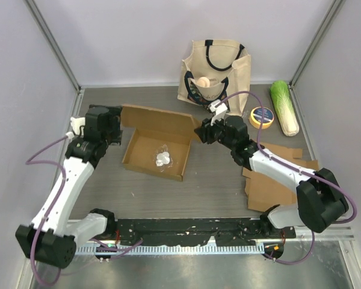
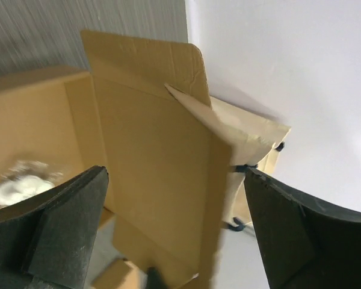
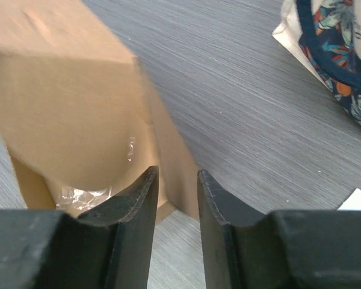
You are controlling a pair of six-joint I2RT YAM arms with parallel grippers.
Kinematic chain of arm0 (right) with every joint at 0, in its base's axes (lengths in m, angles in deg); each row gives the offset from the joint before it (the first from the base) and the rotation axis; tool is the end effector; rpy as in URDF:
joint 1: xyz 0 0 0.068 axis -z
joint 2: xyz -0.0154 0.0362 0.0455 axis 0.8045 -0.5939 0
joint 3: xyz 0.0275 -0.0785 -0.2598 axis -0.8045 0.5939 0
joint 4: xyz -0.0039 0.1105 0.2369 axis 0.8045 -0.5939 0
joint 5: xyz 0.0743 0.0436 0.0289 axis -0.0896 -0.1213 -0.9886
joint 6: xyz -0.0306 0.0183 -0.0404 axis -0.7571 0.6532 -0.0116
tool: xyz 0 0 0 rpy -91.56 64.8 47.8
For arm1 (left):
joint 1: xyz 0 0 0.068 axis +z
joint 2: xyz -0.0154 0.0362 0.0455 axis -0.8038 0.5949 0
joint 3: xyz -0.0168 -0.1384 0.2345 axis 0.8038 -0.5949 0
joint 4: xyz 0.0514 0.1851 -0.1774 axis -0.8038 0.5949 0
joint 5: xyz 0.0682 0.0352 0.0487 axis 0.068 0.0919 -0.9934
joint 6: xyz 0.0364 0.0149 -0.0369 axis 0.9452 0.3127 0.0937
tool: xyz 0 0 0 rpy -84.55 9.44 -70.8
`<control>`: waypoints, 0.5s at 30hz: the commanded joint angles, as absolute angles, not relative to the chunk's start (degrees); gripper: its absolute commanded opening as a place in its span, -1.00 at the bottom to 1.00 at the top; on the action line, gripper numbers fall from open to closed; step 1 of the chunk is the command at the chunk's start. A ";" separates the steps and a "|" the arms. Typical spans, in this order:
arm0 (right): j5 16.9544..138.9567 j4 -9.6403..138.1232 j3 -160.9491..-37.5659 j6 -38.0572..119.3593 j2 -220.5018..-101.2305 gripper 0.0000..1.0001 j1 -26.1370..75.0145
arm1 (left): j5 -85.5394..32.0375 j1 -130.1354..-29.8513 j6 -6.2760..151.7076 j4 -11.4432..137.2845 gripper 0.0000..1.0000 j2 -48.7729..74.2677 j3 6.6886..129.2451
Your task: Fold the paper box
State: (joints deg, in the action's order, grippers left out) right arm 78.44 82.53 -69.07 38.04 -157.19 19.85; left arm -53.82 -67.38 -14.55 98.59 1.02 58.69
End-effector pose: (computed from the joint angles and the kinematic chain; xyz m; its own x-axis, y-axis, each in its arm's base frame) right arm 0.2536 0.1747 0.2655 -0.2522 -0.0809 -0.9643 -0.6344 0.7663 0.1016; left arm 0.2334 -0.0458 0.3460 0.1150 -0.9920 -0.0528 -0.5365 -0.0173 -0.8438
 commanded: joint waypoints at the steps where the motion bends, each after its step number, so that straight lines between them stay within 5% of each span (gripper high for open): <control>1: 68.23 85.58 -72.13 41.48 -159.06 -0.31 24.03 | -58.56 -66.85 10.68 95.81 1.00 -10.52 52.08; 4: 65.39 83.39 -73.89 41.48 -159.94 -0.55 25.43 | -57.87 -66.68 30.60 85.08 0.99 -15.97 43.65; 8: 57.95 81.72 -77.05 42.45 -162.75 -0.67 28.16 | -49.80 -63.43 37.70 86.64 0.99 -12.75 41.15; 10: 55.28 78.04 -82.04 41.58 -165.64 -0.93 28.86 | -41.63 -60.54 39.03 87.44 0.99 -9.68 40.98; 15: 43.54 67.22 -89.18 37.54 -169.87 -0.99 33.08 | -26.41 -54.73 40.70 69.46 0.97 -4.57 34.75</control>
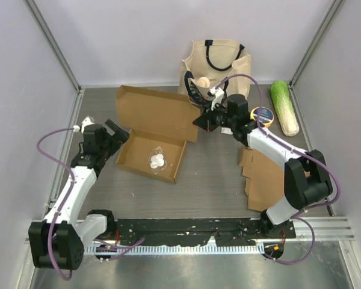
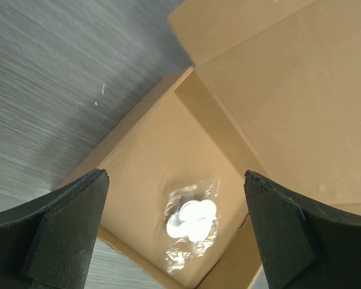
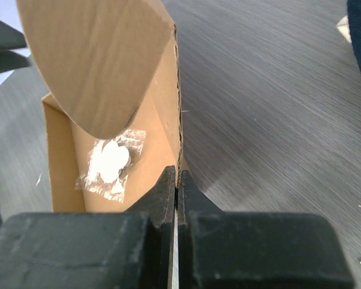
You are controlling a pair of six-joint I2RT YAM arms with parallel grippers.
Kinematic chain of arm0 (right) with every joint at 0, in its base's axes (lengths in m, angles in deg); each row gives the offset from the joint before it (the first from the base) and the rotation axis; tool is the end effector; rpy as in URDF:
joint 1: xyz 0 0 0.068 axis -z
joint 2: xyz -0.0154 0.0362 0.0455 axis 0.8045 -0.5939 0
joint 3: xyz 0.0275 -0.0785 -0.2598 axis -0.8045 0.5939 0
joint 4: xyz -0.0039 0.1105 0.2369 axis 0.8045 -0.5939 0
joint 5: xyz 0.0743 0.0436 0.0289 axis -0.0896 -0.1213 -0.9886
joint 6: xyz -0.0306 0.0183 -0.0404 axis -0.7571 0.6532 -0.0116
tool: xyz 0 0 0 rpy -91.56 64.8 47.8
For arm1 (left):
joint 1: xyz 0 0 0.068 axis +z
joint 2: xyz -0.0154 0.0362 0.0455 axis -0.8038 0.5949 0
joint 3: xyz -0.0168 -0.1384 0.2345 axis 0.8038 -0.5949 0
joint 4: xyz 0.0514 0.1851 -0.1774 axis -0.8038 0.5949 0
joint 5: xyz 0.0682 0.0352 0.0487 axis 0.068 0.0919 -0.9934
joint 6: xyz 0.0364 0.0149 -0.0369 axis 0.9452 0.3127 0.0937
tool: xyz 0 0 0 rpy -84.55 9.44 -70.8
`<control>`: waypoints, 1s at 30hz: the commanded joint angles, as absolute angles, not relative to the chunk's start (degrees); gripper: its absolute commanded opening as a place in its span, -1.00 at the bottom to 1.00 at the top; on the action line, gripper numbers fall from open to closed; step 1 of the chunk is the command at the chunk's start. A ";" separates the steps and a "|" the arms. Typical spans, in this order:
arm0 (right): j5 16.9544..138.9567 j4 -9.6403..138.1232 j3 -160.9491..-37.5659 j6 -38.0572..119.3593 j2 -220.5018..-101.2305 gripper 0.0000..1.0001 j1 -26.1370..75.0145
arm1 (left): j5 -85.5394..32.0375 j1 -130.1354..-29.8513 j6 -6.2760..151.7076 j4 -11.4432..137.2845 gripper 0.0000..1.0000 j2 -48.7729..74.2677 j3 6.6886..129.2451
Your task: Fold the paper box
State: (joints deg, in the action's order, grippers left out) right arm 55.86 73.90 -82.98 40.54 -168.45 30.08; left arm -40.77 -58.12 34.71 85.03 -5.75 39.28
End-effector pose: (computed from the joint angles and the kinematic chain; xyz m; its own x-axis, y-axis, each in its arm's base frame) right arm 0.3187 0.1578 0.2736 -0.4054 -0.0657 -0.9118 -0.7305 0.6229 0.2799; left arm 0.2190 -0.0141 0.2759 -0.3536 -0.7314 -0.5831 -0.4202 0.6811 -0.5996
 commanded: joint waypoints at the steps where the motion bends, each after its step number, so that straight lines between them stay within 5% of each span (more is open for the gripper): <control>1: 41.32 66.17 -90.67 37.09 -170.22 -0.99 34.04 | -24.14 -54.38 40.35 66.37 0.97 -4.30 32.73; 10: 30.85 52.45 -97.27 28.56 -173.74 -0.99 42.40 | -18.60 -54.20 41.92 35.96 0.99 2.11 26.90; 26: 28.56 50.51 -100.17 26.98 -178.22 -0.99 44.16 | -8.20 -48.40 46.76 29.95 0.86 24.88 42.12; 30: 28.73 50.42 -100.88 27.15 -178.22 -0.99 44.16 | 1.79 -48.48 45.19 25.40 0.77 29.17 44.83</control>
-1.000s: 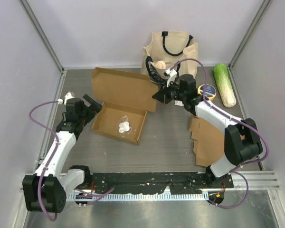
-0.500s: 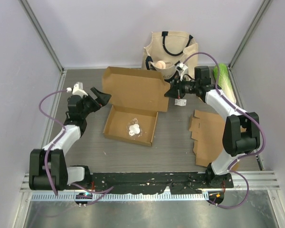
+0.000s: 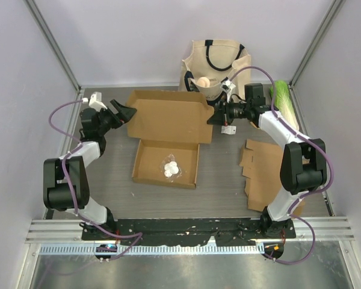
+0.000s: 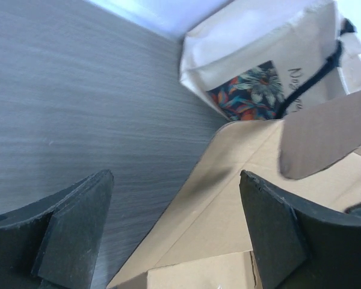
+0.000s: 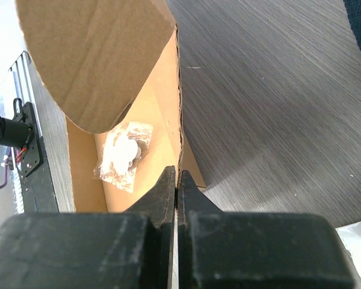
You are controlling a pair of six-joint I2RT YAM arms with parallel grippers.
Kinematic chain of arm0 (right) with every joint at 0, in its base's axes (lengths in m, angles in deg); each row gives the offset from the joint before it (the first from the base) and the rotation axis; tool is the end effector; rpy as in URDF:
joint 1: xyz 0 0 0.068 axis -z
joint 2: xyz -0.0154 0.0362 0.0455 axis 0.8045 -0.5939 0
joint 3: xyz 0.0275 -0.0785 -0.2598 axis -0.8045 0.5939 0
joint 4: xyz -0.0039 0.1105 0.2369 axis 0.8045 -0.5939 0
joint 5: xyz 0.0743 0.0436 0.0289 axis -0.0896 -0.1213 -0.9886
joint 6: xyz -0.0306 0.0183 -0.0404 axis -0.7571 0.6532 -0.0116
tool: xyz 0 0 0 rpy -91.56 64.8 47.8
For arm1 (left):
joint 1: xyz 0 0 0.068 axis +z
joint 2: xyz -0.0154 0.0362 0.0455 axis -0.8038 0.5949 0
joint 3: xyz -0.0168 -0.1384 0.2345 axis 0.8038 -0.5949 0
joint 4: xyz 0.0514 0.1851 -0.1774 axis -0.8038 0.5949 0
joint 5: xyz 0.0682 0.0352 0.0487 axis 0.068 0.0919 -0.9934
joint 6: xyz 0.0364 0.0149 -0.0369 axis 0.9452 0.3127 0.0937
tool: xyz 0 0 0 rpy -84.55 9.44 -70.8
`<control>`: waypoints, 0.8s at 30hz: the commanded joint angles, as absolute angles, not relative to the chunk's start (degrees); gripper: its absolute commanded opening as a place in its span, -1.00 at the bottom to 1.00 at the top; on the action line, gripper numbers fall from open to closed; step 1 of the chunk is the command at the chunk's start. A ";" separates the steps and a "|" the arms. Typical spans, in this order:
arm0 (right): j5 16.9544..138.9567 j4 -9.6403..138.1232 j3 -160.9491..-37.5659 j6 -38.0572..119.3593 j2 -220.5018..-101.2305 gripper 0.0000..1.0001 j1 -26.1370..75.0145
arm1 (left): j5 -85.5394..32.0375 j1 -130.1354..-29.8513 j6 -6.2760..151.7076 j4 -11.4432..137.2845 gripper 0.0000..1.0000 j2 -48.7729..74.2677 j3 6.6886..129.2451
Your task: Fold the paper box
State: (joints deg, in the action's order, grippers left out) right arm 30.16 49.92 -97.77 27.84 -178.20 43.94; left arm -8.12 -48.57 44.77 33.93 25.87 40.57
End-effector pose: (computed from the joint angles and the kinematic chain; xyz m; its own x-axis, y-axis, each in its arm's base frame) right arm 0.3693 0.0924 0.2692 -0.5438 -0.1524 -0.8252 -0.7853 0.4391 0.4364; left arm 0.3350 0.0127 0.2281 -0.3996 -0.6041 -0.6895 0.1411 0.7026 -0.6974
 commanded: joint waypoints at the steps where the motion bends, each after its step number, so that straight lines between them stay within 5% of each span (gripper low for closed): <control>1: 28.99 50.68 -100.88 27.24 -178.31 -0.99 44.16 | 6.34 -48.75 43.71 21.04 0.60 30.06 45.10; 7: 37.31 57.94 -97.90 33.30 -176.56 -0.99 43.64 | 7.71 -50.50 39.47 14.65 -0.20 32.18 43.00; 10: 46.26 64.19 -94.21 38.30 -173.92 -0.99 41.80 | 3.06 -52.69 43.76 19.38 -0.38 28.41 41.15; 16: 68.25 70.01 -90.16 45.51 -169.45 -0.99 33.20 | -21.44 -64.19 56.94 36.35 -0.87 16.82 40.36; 24: 99.01 76.77 -86.39 48.52 -166.89 -0.99 19.03 | -45.81 -71.86 55.65 35.41 -0.95 13.37 36.58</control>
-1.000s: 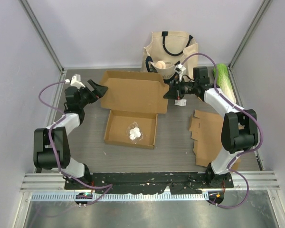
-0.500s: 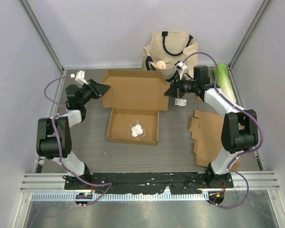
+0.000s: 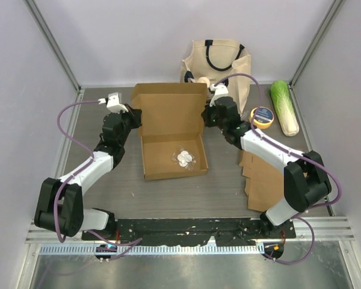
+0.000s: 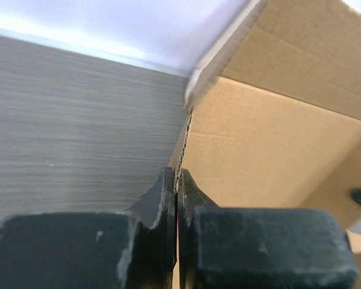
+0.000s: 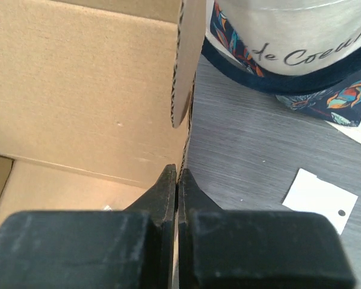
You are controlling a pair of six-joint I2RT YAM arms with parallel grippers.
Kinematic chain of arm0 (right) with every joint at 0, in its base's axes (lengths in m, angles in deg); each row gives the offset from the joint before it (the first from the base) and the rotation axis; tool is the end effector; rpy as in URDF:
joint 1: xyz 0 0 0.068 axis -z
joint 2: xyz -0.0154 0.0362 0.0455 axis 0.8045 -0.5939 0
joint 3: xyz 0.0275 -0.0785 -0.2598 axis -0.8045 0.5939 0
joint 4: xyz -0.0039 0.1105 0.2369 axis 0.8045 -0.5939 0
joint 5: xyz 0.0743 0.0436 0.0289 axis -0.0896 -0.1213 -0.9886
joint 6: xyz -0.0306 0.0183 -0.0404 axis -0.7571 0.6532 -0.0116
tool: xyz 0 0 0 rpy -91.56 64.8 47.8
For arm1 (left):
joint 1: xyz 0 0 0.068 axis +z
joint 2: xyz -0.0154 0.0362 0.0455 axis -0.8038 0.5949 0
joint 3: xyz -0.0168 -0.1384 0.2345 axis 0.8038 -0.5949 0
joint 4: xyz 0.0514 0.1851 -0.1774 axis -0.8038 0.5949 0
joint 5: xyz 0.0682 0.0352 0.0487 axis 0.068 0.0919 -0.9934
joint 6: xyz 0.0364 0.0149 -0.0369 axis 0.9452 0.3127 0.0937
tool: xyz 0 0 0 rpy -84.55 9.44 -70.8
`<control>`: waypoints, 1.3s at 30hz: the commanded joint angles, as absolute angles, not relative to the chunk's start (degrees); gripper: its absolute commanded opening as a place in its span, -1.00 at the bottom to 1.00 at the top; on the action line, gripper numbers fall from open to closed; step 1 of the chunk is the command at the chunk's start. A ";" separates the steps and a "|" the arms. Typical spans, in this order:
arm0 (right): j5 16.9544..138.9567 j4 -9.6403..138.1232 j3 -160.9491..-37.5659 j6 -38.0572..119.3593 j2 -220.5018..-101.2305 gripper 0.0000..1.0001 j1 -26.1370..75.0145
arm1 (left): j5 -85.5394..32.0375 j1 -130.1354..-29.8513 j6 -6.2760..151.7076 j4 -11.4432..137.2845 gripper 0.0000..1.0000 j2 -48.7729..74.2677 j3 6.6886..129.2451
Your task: Fold the paper box
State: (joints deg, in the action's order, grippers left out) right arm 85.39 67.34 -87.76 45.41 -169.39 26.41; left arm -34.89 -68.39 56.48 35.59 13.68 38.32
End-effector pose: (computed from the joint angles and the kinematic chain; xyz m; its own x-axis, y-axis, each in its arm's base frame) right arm 0.3256 0.1672 0.2836 -0.4323 0.0037 -0.9017 -0.3804 0.9059 0.1861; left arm 0.2936 -0.0781 0.2752 -0.1862 -0.4333 -0.8818 0.1947 0.8634 -0.4654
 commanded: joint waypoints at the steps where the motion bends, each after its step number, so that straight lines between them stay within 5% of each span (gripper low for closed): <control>1: 100.61 78.70 -85.42 47.99 -166.62 -0.99 18.15 | -48.52 -72.39 55.30 35.14 -0.93 13.45 36.32; 18: 115.74 127.64 -59.40 36.92 -163.36 -0.99 7.51 | -71.57 -80.30 59.16 10.11 -1.00 14.06 25.33; 34: 117.68 136.29 -60.29 33.75 -172.60 -0.92 6.55 | -64.47 -80.30 58.73 -4.77 -0.99 22.95 24.37; 39: 116.80 137.26 -56.67 36.03 -172.59 -0.80 5.31 | -62.00 -80.21 52.92 -1.68 -0.80 20.05 19.10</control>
